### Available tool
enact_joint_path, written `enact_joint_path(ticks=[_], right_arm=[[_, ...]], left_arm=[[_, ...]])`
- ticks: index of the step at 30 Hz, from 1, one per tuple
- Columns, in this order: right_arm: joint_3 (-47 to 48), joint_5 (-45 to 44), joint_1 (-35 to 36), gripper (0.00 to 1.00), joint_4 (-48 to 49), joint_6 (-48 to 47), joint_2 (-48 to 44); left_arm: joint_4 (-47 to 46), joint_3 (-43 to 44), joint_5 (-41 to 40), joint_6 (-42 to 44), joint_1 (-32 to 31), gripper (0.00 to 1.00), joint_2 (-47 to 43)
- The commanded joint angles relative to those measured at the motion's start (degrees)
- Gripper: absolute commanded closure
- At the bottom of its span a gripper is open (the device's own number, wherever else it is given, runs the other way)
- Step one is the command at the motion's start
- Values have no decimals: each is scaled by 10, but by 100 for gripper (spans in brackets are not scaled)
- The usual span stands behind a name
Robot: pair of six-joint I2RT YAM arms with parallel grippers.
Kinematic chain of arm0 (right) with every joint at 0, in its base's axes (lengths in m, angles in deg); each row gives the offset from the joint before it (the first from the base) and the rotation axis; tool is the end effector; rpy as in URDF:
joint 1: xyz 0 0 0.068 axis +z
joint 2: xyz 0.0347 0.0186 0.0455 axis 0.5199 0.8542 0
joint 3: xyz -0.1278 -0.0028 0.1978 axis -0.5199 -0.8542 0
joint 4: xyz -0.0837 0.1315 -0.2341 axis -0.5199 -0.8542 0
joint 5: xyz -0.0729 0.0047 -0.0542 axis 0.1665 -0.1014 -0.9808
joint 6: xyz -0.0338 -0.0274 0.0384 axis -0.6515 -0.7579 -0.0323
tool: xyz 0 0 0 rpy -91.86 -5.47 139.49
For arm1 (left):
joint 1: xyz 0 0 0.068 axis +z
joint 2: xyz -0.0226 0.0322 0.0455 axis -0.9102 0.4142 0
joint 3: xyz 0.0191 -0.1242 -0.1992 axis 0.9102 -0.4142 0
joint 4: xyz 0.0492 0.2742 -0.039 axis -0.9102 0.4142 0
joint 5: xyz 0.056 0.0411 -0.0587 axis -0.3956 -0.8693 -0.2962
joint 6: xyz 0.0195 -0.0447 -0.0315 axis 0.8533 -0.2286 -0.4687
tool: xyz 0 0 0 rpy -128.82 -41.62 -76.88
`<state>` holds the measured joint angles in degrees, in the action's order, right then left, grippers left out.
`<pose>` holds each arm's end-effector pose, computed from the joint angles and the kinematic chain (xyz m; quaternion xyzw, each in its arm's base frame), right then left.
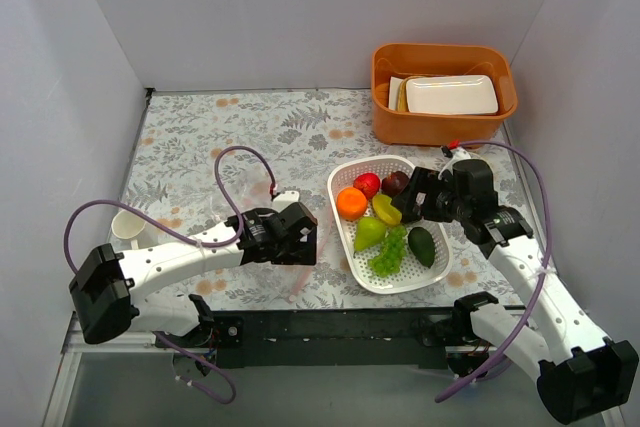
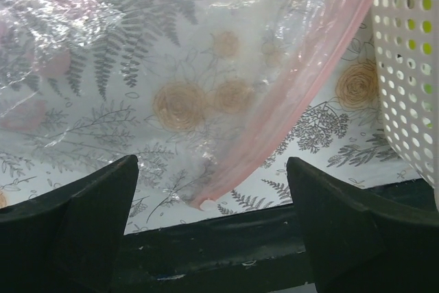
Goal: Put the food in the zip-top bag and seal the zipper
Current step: Pick up the zipper food storage bag at the center of the board.
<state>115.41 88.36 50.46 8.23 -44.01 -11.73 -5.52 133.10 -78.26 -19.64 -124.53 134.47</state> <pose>0.2263 0.0846 0.2517 0.0463 0.8777 0.2498 0.4063 0.1456 -0.2180 0.1768 -0.2705 0.9330 -0.1329 0.1966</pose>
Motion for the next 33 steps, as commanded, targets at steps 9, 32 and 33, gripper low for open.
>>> enact_joint_path(ticks=[9, 32, 33], right_arm=[[-10, 4, -2, 14, -5, 16, 7], [19, 40, -2, 21, -13, -18, 52], [19, 46, -2, 23, -13, -20, 51]], left_arm=[[-93, -18, 76, 72, -2, 23, 0], [-81, 8, -15, 50, -16, 72, 75], [-77, 12, -21, 48, -16, 74, 74]])
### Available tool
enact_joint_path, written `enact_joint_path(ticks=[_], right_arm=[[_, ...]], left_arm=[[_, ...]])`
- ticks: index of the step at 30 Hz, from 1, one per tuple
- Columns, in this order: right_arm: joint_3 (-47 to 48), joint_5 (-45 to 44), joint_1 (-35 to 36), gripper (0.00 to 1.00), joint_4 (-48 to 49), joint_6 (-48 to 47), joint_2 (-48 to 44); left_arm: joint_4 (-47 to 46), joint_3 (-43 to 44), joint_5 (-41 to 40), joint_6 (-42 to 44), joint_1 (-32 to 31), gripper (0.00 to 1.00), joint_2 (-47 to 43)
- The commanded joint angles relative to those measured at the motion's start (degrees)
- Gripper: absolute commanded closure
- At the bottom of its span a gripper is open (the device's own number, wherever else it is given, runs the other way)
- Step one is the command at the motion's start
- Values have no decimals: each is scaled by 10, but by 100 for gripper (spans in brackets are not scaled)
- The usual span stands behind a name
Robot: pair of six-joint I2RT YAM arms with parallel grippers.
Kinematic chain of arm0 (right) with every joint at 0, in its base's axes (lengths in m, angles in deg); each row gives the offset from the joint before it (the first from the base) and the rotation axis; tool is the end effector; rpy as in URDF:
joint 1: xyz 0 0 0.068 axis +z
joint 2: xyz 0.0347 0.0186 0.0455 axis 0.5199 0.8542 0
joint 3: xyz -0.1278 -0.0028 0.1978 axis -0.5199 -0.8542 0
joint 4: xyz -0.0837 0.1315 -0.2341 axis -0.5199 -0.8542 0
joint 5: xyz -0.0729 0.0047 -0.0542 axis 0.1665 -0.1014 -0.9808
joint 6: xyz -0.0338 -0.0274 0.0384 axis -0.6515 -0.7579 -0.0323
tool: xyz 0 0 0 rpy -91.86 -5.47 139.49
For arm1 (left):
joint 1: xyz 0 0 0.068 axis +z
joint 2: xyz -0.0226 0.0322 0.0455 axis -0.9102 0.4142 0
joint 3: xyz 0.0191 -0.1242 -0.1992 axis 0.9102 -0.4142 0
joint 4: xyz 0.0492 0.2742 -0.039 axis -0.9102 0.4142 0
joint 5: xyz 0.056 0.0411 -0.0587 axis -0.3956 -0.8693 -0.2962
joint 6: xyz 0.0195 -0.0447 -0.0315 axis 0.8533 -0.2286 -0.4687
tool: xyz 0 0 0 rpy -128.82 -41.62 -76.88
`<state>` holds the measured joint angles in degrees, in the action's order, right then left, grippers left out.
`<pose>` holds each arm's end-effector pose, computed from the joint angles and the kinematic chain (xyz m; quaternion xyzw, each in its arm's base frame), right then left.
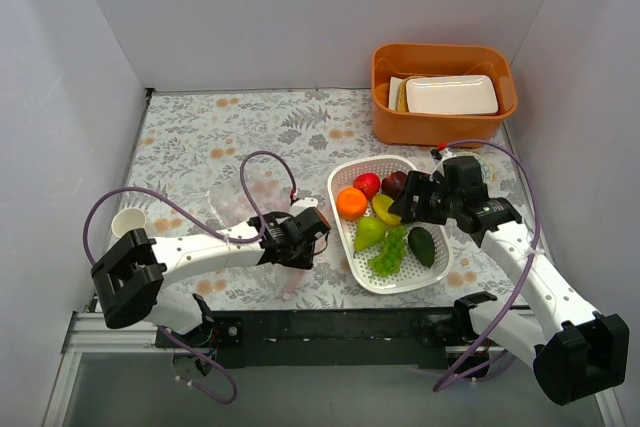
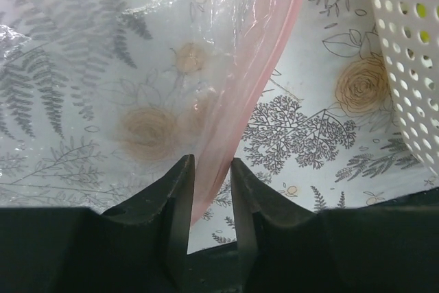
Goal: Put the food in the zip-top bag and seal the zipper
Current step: Pick up the zipper food storage bag at the center of the board.
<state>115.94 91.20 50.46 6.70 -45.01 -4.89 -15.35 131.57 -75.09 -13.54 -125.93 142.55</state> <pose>0.2383 0.0909 0.2256 0.0350 0.9069 0.2438 0.3418 0.1483 -0.2401 0.1396 -0.2048 0.9530 -0.1359 0.1772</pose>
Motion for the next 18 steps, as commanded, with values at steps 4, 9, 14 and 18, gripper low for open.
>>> enact_joint_path(ticks=[4, 9, 14, 18], right_arm=[[2, 26, -1, 28, 4, -7, -21], [-6, 21, 1, 35, -13, -5, -20], [7, 25, 12, 34, -26, -14, -18], [24, 64, 56, 33, 31, 6, -21]], left_arm=[[35, 50, -84, -23, -2, 81, -7], [60, 83, -118, -45, -2, 95, 16], [88, 111, -134, -66, 9, 100, 27], [91, 116, -125, -64, 27, 100, 13]])
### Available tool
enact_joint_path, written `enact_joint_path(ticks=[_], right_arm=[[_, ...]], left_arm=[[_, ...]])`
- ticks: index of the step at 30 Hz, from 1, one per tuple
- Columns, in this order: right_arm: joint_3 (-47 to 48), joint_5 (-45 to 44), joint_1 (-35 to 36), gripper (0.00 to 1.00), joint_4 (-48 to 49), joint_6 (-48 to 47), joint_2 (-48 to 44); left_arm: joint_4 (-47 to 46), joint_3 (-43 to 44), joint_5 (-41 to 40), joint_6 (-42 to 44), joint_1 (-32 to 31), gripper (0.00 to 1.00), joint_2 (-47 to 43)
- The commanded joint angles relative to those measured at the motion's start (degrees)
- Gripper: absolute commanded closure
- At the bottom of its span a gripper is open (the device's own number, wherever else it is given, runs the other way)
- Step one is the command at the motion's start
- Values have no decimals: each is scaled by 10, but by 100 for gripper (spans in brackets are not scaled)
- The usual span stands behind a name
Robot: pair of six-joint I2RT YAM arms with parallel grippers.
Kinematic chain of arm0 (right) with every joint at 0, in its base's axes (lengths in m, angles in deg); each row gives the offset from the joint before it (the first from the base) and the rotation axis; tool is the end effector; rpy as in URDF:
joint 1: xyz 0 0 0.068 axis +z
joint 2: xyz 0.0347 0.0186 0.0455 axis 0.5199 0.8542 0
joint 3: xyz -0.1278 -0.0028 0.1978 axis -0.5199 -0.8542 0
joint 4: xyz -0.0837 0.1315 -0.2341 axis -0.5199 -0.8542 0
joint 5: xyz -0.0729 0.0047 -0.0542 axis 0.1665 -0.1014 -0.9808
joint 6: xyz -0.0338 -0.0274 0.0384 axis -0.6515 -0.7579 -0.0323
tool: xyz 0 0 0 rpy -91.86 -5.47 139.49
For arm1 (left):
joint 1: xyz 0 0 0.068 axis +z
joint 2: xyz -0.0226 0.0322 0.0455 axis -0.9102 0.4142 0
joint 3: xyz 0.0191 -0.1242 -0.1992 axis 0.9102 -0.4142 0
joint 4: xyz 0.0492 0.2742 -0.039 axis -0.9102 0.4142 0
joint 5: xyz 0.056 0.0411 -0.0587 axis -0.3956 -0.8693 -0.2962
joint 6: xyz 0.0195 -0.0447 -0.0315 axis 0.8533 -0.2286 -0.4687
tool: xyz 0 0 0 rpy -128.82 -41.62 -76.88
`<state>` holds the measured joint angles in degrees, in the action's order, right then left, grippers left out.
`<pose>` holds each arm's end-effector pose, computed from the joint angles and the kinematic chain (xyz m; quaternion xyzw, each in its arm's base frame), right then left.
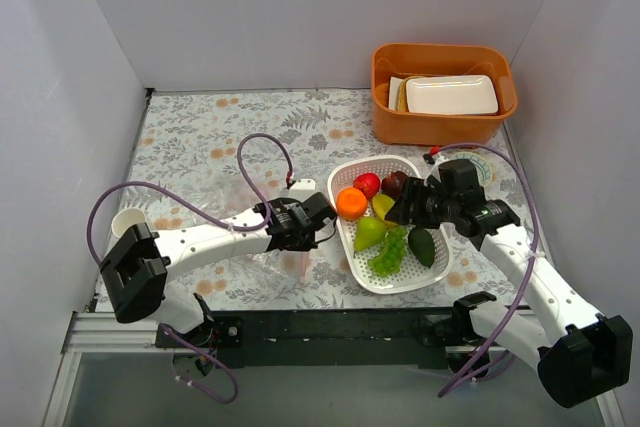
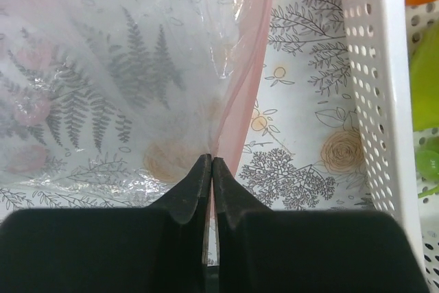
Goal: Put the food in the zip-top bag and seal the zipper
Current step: Pick up the zipper food storage bag at the center of the board, then open the zipper of the food storage bag.
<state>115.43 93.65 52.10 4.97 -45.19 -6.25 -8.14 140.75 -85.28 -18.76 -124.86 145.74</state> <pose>0.2295 0.0972 0.2256 0.0127 0.9090 0.2628 0.3233 0.1675 -0.2485 0.1702 -0.2674 0.9243 -0.1048 0.2512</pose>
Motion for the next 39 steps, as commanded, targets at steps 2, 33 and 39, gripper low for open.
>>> enact_joint_path(ticks=[2, 33, 39], right_arm=[[41, 39, 62, 33, 71, 16, 2], [176, -45, 291, 48, 293, 59, 303], [198, -63, 291, 83, 273, 48, 347]], left_arm=[[27, 32, -22, -10, 21, 100, -32], [72, 49, 14, -32, 29, 100, -153], [96, 55, -10, -53, 28, 100, -169]])
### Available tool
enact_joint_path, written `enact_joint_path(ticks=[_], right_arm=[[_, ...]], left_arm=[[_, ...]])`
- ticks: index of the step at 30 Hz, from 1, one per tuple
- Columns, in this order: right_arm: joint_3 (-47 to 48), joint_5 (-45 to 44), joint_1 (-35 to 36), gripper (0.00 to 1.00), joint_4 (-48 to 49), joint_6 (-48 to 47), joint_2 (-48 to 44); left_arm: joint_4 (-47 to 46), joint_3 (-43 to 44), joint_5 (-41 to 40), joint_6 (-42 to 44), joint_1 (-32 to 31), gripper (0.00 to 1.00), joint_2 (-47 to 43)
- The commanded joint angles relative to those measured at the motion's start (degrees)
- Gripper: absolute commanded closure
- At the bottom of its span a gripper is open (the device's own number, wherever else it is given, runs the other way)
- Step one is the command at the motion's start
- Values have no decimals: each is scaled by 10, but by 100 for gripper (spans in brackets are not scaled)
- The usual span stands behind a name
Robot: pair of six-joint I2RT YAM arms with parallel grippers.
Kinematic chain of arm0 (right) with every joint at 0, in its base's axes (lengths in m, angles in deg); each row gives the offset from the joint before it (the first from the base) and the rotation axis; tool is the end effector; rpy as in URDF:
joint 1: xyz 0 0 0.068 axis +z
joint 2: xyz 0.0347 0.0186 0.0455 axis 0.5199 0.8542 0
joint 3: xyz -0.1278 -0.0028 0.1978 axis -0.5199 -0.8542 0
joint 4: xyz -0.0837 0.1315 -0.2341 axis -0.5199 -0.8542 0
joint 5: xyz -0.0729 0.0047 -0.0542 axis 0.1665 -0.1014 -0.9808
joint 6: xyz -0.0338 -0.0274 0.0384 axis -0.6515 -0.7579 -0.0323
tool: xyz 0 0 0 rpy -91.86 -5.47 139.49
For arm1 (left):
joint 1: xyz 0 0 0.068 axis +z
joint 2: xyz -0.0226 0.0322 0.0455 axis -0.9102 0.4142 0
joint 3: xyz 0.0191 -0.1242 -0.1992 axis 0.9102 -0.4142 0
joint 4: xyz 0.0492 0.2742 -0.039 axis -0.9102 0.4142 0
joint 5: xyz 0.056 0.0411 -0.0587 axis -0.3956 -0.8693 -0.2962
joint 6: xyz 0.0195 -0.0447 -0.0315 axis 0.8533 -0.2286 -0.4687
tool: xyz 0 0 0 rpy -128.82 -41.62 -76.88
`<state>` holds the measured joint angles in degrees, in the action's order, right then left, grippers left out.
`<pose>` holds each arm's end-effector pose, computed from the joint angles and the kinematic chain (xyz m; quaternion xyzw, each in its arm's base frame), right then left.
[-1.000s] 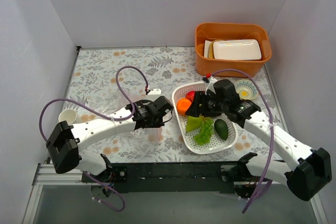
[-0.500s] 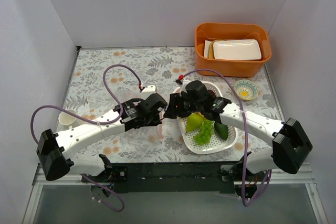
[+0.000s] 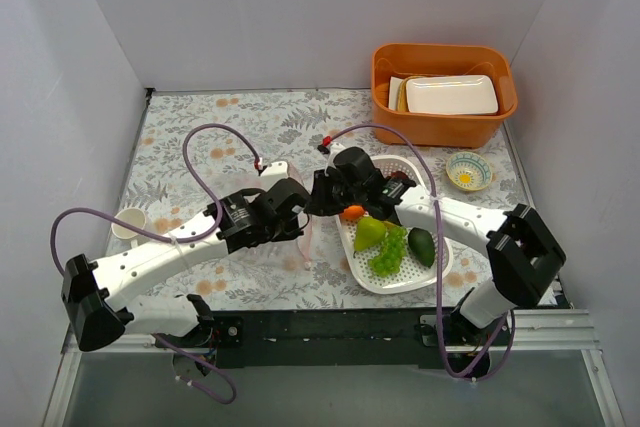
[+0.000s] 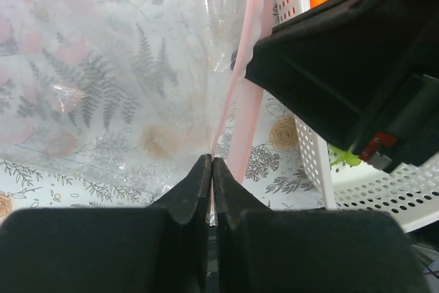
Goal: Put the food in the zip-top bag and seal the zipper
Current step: Open the zipper of the food storage bag.
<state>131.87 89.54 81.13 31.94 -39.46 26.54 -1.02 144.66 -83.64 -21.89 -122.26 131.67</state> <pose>0.2357 0.2891 0.2055 -0.1580 0.8561 0.3767 0.3166 0.1623 -0.2178 0.2511 -0.3234 0.8882 -0.1983 0.2593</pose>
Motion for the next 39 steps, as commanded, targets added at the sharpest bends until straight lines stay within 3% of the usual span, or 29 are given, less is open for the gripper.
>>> enact_joint_path(ticks=[1, 11, 20, 26, 29, 31, 35, 39], right_arm=[[36, -27, 1, 84, -10, -8, 25], [76, -58, 1, 96, -85, 8, 85], [74, -44, 6, 96, -74, 8, 84], [84, -50, 6, 95, -97, 4, 92], [83, -33, 6, 85, -78, -13, 73], [84, -42, 6, 74, -75, -20, 49], [88, -70, 6, 40, -88, -29, 0], [75, -120, 6, 37, -122, -30, -66]], left_arm=[[47, 20, -36, -30, 2, 100, -30], [232, 101, -185, -150, 13, 100, -45], [286, 117, -239, -214, 19, 100, 5], [278, 107, -239, -220, 24, 100, -9], [231, 88, -222, -185, 24, 100, -23], [185, 64, -197, -159, 25, 100, -28], [145, 37, -171, -153, 25, 100, -23], [116, 22, -158, -152, 25, 100, -15]])
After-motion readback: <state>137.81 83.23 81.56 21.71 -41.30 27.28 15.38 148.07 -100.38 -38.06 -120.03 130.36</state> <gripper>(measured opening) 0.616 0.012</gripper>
